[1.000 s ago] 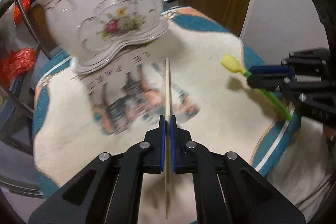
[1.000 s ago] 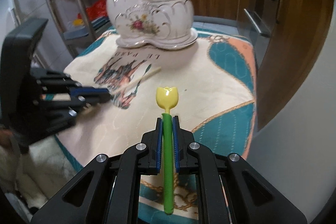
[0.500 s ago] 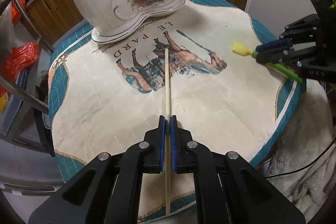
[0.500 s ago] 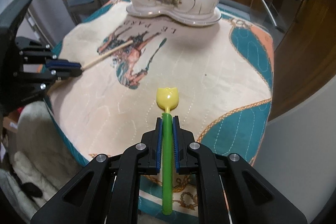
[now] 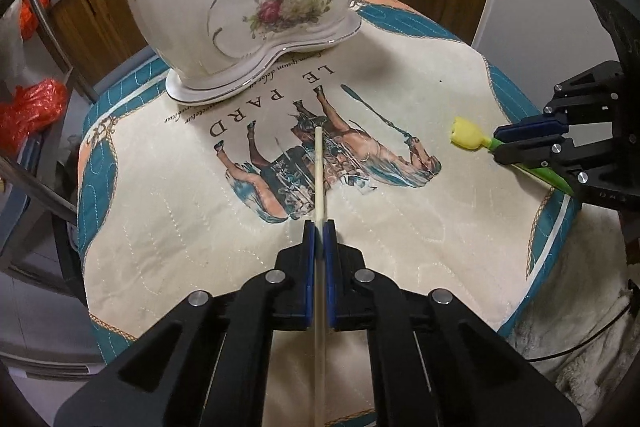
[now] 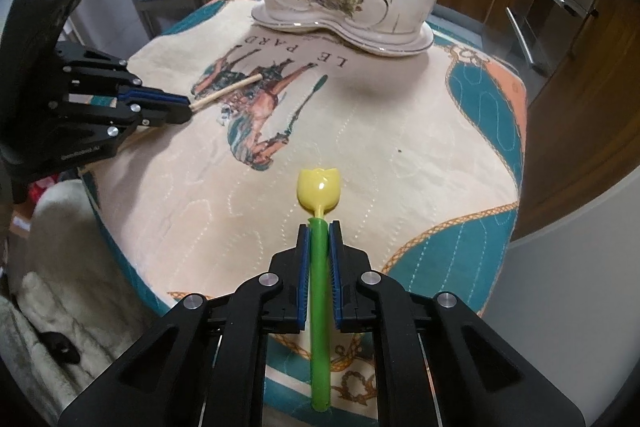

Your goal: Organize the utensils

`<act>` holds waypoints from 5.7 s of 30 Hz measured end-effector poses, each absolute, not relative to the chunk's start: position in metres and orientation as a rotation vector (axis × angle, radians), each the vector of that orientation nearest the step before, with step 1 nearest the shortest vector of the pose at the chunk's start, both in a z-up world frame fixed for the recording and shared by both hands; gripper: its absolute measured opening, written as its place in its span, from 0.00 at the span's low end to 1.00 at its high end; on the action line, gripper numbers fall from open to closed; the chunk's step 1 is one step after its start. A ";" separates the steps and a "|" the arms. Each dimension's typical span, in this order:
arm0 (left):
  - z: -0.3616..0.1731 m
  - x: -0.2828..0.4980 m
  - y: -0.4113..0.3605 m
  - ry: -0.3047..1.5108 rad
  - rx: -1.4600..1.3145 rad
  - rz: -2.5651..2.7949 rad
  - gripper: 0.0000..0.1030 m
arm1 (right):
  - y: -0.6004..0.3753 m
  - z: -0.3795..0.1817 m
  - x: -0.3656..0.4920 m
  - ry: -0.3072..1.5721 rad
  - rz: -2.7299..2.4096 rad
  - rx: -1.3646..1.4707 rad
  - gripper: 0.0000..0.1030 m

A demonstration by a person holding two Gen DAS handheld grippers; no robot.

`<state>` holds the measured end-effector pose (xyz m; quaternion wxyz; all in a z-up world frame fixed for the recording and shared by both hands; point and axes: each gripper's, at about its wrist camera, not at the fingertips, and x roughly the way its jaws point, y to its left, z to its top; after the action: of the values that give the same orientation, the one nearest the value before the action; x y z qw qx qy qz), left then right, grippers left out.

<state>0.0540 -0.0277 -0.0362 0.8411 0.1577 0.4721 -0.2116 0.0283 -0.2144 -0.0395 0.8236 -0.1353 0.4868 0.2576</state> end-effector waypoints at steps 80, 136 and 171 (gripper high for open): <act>0.071 0.122 0.003 0.165 -0.003 -0.256 0.15 | -0.215 0.041 0.146 0.454 0.461 0.079 0.27; 0.026 0.062 0.036 0.262 0.027 -0.147 0.94 | -0.233 0.013 0.063 0.285 0.370 -0.052 0.94; 0.025 0.064 0.037 0.266 0.026 -0.143 0.94 | -0.233 0.012 0.063 0.284 0.369 -0.051 0.94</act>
<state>0.0645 0.0371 0.0253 0.9886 0.0128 0.1324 -0.0711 0.0631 -0.2333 0.0121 0.9727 -0.0254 0.1406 0.1829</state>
